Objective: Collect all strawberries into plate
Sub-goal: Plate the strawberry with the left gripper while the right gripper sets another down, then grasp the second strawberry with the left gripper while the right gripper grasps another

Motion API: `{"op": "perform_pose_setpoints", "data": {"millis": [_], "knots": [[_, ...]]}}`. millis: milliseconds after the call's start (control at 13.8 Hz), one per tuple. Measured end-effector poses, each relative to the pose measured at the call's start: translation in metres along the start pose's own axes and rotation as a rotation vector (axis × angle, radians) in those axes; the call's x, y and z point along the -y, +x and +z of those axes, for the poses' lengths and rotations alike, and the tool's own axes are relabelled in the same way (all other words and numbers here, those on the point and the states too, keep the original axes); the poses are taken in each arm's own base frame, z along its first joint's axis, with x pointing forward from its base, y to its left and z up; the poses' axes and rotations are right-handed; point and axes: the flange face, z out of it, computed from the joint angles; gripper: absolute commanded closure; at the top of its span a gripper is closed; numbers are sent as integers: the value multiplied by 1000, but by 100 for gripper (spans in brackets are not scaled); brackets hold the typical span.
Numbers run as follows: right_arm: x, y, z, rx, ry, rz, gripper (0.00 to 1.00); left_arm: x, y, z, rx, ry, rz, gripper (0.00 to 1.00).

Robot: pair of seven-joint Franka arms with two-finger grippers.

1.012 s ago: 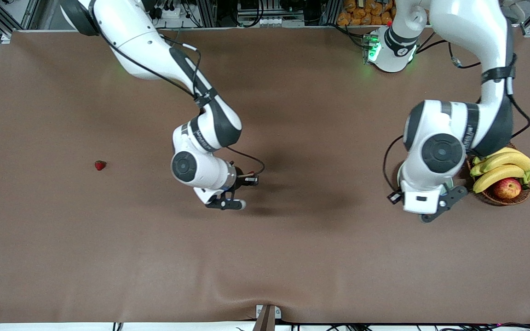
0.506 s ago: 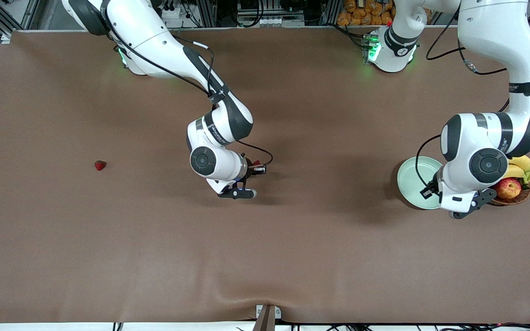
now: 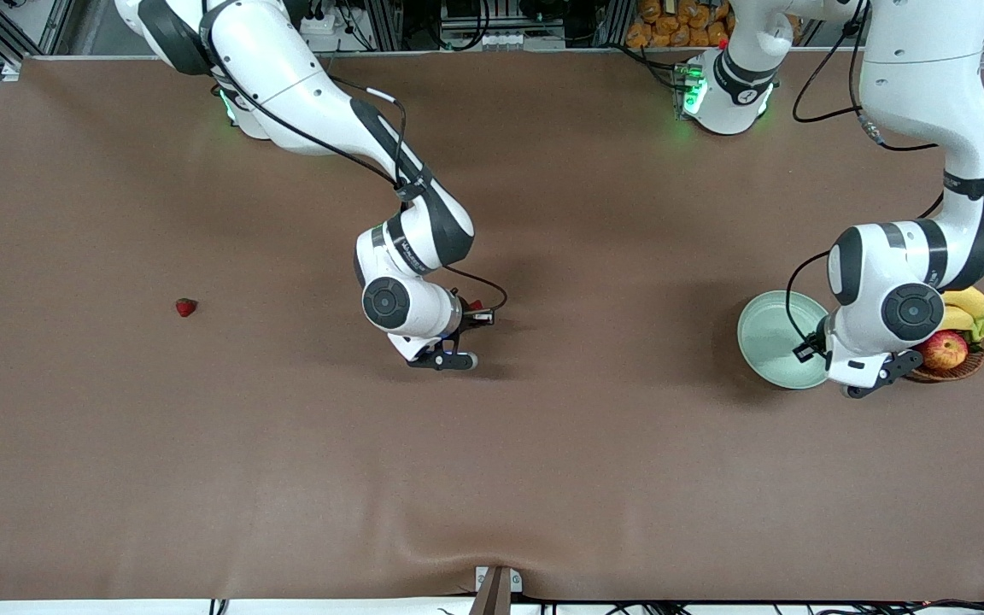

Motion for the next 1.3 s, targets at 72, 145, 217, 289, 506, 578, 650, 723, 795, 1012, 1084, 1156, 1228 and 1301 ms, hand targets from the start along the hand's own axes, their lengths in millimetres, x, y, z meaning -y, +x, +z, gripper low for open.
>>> {"op": "perform_pose_setpoints", "data": {"millis": [72, 145, 217, 289, 506, 578, 650, 723, 795, 1012, 1084, 1156, 1228, 1301], "knots": [[-1, 1, 0, -3, -7, -4, 61, 4, 3, 5, -1, 0, 4, 100], [-2, 1, 1, -6, -13, -7, 49, 5, 3, 10, 1, 3, 7, 90], [-3, 2, 1, -10, -20, -11, 33, 4, 3, 15, 4, 7, 12, 33], [-5, 4, 0, -15, -28, -14, 18, 2, 3, 19, 5, 10, 19, 0], [-9, 7, -2, -25, -39, -16, 0, 0, 3, 20, 1, 8, 77, 0], [-9, 8, -4, -28, -39, -15, 0, -1, 4, 15, -7, 2, 86, 0], [-9, 10, -7, -35, -36, -13, 0, -4, 4, 6, -14, -6, 94, 0], [-9, 14, -15, -48, -28, -9, 0, -12, 0, -7, -18, -18, 108, 0], [-10, 20, -30, -66, -16, 2, 0, -25, -6, -24, -25, -37, 132, 0], [-25, 34, -99, -87, 18, 38, 0, -82, -33, -78, -58, -98, 208, 0], [-38, 37, -127, -77, 13, 55, 0, -104, -44, -91, -66, -117, 214, 0], [-54, 41, -154, -71, -2, 69, 0, -125, -56, -102, -75, -139, 217, 0], [-71, 43, -181, -70, -21, 80, 0, -146, -68, -115, -87, -163, 224, 0], [-88, 44, -206, -69, -42, 92, 0, -167, -79, -129, -102, -189, 235, 0]]}}
